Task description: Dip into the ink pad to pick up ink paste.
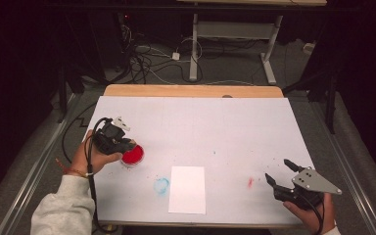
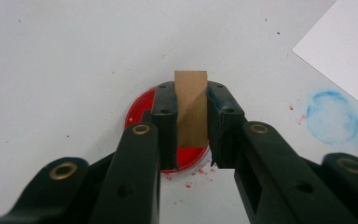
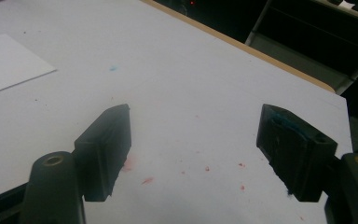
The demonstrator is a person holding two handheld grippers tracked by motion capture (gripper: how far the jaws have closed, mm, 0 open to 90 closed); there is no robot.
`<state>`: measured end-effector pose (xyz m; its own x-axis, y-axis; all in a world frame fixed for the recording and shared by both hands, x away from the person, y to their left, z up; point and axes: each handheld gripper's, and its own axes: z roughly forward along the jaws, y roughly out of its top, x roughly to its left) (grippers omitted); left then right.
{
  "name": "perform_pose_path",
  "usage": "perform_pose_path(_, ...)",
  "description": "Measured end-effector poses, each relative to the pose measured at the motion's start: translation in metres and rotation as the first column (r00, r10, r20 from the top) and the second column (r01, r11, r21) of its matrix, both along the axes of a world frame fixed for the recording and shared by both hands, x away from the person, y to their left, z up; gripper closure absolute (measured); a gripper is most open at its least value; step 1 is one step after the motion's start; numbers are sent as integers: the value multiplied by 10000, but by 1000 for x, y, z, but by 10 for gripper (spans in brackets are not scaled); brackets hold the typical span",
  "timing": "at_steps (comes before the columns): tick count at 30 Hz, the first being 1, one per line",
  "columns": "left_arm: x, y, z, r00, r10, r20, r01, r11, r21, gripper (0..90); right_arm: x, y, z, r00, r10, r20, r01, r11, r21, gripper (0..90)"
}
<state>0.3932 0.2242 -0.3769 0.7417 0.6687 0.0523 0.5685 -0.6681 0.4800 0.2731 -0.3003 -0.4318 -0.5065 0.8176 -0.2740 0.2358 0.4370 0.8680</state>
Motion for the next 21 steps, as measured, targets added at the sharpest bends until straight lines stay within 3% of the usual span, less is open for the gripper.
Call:
perform_pose_path(4, 2, 0, -1, 9997, -148, -169, 150, 9998, 154, 736, 1, 0, -1, 9999, -2, -101, 3, 10000, 74, 269)
perform_pose_path(7, 6, 1, -10, 9992, -194, -356, 207, 9991, 370, 736, 0, 2, -2, 9999, 50, -88, -50, 10000, -14, 268)
perform_pose_path(15, 19, 3, -43, 9945, 45, -1049, -4, 9992, 396, 736, 0, 3, -3, 9999, -12, -138, 11, 10000, -64, 267)
perform_pose_path(21, 24, 1, -54, 9923, 147, -1233, -62, 9976, 696, 737, 0, 5, -4, 9998, 83, -200, -87, 9998, -193, 267)
